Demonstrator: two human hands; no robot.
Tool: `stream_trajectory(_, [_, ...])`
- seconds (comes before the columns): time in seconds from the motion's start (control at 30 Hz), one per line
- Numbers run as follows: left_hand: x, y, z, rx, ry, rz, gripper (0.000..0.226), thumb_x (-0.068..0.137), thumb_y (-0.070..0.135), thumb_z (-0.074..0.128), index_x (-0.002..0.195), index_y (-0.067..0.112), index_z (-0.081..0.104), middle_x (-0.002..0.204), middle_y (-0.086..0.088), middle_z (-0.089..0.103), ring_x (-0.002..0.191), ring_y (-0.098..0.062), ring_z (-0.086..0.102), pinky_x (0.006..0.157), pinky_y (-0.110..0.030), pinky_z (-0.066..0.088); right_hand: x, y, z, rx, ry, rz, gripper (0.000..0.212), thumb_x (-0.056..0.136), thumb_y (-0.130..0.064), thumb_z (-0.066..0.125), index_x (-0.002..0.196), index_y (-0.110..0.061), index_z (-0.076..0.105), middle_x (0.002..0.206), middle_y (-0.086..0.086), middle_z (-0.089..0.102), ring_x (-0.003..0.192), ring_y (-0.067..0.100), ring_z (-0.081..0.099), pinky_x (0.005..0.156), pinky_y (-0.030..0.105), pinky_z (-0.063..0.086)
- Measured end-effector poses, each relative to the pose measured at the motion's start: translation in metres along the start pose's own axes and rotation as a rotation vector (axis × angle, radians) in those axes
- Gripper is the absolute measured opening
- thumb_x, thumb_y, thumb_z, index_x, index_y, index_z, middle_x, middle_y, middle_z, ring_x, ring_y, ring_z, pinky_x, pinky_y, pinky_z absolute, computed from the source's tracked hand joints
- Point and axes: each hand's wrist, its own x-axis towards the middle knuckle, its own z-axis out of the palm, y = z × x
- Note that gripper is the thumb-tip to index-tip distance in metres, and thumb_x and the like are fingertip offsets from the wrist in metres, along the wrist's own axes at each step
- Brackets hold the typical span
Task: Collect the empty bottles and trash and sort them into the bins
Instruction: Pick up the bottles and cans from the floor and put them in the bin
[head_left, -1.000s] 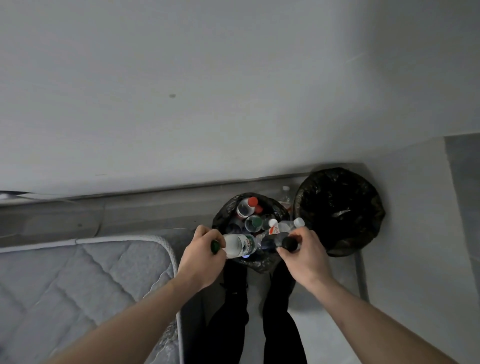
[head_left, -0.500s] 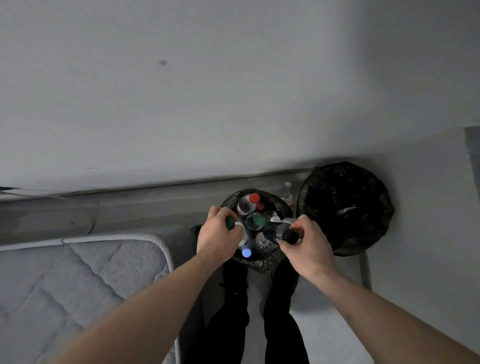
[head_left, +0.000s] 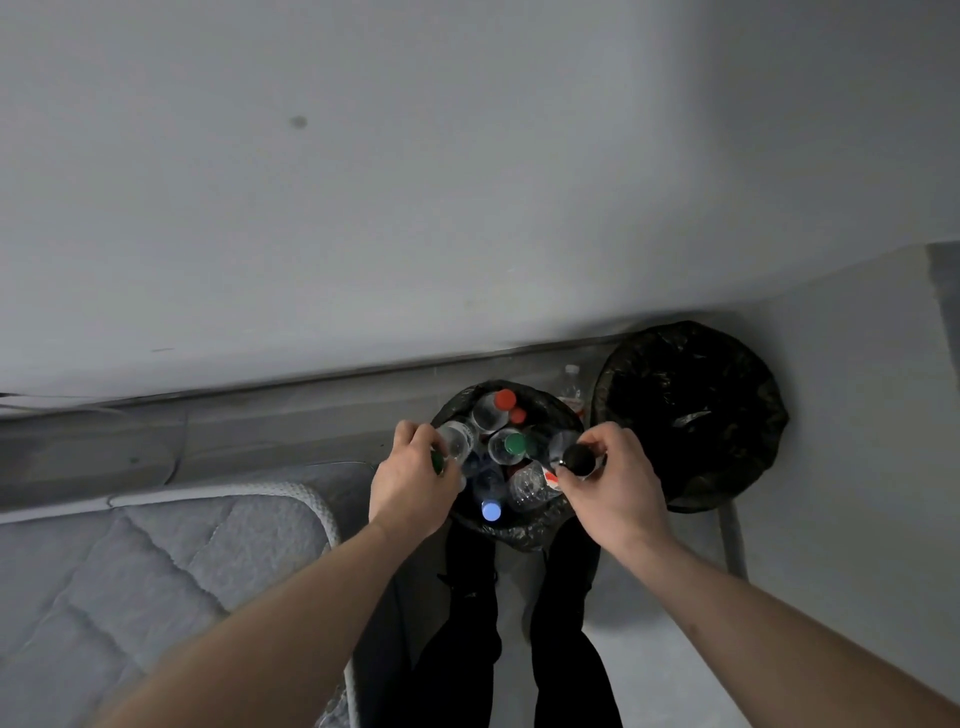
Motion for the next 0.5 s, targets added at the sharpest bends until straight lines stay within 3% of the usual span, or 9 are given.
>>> stream_trajectory(0.2, [-0.004, -0.014, 0.018, 0.070, -0.155, 0.081, 0.023, 0.097, 0.031, 0.056, 0.118, 0.026, 0.048, 0.135, 0.007, 0.044, 0.086, -0.032, 0.065, 0.074, -0.040, 0.052, 0.022, -0.004, 0.021, -0.063, -0.089, 0.036, 0.030, 0.084, -0.032, 0.076, 0.104, -0.030, 0.054, 0.107, -0.010, 0.050, 0.082, 0.012, 0.057, 0.067, 0.023, 0.041])
stream_trajectory(0.3, [-0.004, -0.017, 0.024, 0.078, -0.214, 0.141, 0.034, 0.098, 0.029, 0.053, 0.131, 0.028, 0.045, 0.147, 0.008, 0.040, 0.101, -0.035, 0.066, 0.084, -0.044, 0.053, 0.027, -0.004, 0.035, -0.059, -0.111, 0.019, 0.033, 0.084, -0.030, 0.077, 0.108, -0.027, 0.055, 0.111, -0.006, 0.050, 0.087, 0.015, 0.059, 0.073, 0.029, 0.051])
stream_trajectory(0.4, [0.001, -0.022, 0.028, 0.133, -0.374, 0.172, 0.053, 0.100, 0.029, 0.054, 0.149, 0.032, 0.035, 0.165, 0.012, 0.020, 0.121, -0.038, 0.060, 0.098, -0.046, 0.049, 0.031, -0.011, 0.045, -0.062, -0.149, -0.029, 0.034, 0.085, -0.027, 0.076, 0.111, -0.028, 0.054, 0.117, -0.004, 0.049, 0.092, 0.021, 0.063, 0.083, 0.039, 0.057])
stream_trajectory(0.5, [0.011, -0.024, 0.031, 0.208, -0.536, 0.111, 0.074, 0.097, 0.030, 0.060, 0.159, 0.033, 0.019, 0.170, 0.007, -0.005, 0.135, -0.036, 0.050, 0.107, -0.041, 0.043, 0.032, -0.015, 0.048, -0.120, -0.174, -0.081, 0.035, 0.085, -0.021, 0.073, 0.113, -0.030, 0.054, 0.120, -0.007, 0.048, 0.094, 0.021, 0.063, 0.082, 0.037, 0.055])
